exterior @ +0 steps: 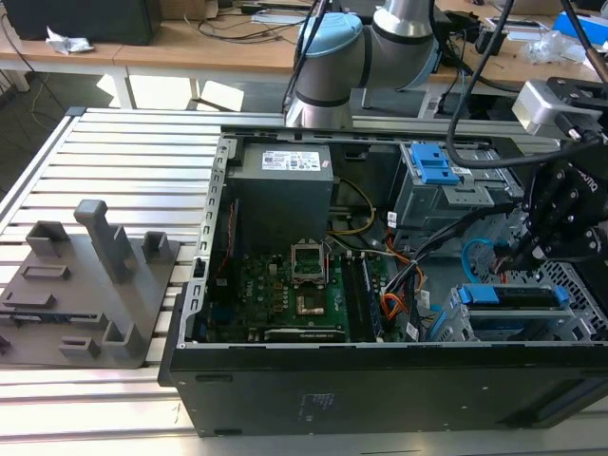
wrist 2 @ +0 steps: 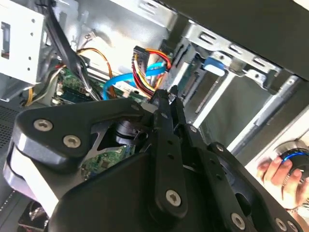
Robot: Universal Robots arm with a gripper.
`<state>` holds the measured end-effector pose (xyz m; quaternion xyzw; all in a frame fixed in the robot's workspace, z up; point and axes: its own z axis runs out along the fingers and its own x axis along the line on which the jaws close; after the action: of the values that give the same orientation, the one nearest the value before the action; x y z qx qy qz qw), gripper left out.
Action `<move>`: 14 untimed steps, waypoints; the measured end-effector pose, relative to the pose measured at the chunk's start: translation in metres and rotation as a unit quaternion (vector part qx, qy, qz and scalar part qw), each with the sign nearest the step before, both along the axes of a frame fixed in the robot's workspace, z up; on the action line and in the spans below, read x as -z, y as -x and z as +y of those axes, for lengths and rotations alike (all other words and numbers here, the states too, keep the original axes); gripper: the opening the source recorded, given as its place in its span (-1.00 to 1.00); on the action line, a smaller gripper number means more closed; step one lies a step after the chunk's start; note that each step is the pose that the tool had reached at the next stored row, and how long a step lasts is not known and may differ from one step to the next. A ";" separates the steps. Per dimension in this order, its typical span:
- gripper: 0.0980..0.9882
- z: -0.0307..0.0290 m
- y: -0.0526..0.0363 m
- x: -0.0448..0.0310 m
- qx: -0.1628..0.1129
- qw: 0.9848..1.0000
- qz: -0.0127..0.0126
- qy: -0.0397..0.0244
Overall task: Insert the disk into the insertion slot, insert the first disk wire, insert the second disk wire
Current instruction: 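Insert the first disk wire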
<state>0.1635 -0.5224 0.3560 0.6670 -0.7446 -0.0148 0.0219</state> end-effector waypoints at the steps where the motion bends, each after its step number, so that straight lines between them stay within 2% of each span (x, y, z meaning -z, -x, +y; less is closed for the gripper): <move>1: -0.84 -0.0034 0.0000 0.0001 0.000 1.000 0.000 0.000; 3: -0.84 -0.0122 0.0000 0.0004 0.000 1.000 0.000 0.001; 4: -0.84 -0.0139 0.0000 0.0009 -0.001 1.000 0.000 0.001; 5: -0.84 -0.0141 0.0000 0.0013 -0.004 1.000 0.000 0.001; 8: -0.84 -0.0145 -0.0001 0.0037 -0.039 0.999 0.000 0.001; 9: -0.84 -0.0146 -0.0033 0.0044 -0.045 0.999 0.000 0.001; 10: -0.84 -0.0145 -0.0073 0.0052 -0.046 0.999 0.000 0.001; 14: -0.84 -0.0145 -0.0080 0.0100 -0.046 0.999 0.000 0.001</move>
<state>0.1716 -0.5369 0.3460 0.7004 -0.7133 -0.0130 0.0232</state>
